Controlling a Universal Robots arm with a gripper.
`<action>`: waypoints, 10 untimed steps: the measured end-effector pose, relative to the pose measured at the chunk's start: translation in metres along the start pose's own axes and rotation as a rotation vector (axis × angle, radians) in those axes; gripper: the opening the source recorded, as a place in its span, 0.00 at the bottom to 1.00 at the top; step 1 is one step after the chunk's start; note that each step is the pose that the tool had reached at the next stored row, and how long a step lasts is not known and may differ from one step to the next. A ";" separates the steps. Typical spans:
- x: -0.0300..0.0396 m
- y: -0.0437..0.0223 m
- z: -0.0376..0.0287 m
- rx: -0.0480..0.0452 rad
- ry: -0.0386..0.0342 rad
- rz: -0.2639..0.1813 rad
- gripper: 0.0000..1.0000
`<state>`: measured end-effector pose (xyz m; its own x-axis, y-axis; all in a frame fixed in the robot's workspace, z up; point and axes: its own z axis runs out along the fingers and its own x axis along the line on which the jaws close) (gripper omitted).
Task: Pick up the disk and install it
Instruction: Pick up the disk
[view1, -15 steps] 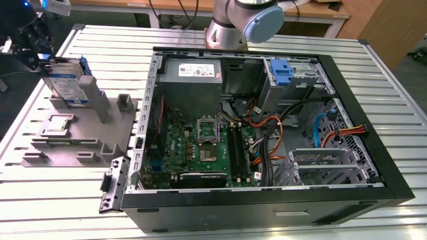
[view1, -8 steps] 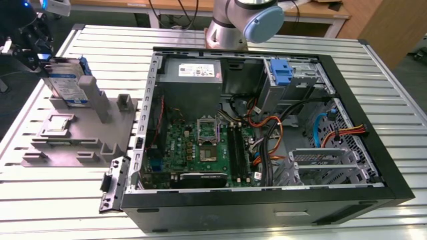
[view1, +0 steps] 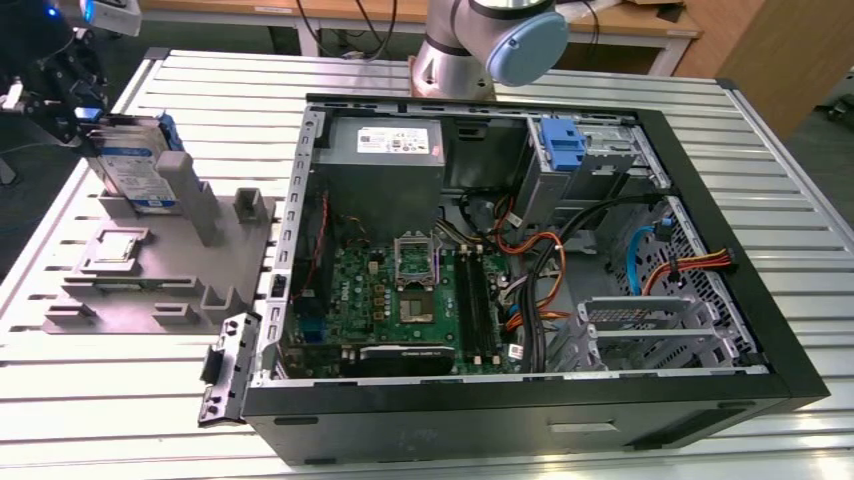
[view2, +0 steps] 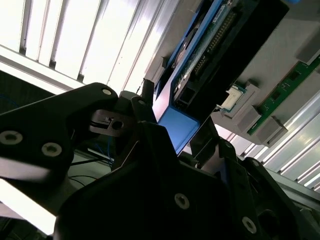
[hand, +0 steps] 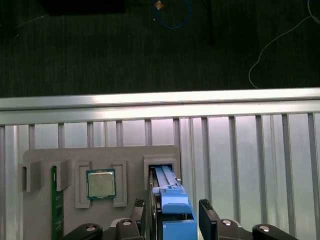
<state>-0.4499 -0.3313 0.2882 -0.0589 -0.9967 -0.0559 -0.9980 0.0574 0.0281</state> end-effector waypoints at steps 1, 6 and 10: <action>0.0000 0.0000 0.0001 0.0000 0.0000 0.003 0.54; 0.0000 0.0000 0.0002 0.0002 -0.0001 0.003 0.53; 0.0000 0.0000 0.0002 0.0002 -0.0001 0.004 0.46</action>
<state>-0.4500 -0.3313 0.2880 -0.0624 -0.9965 -0.0559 -0.9977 0.0609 0.0281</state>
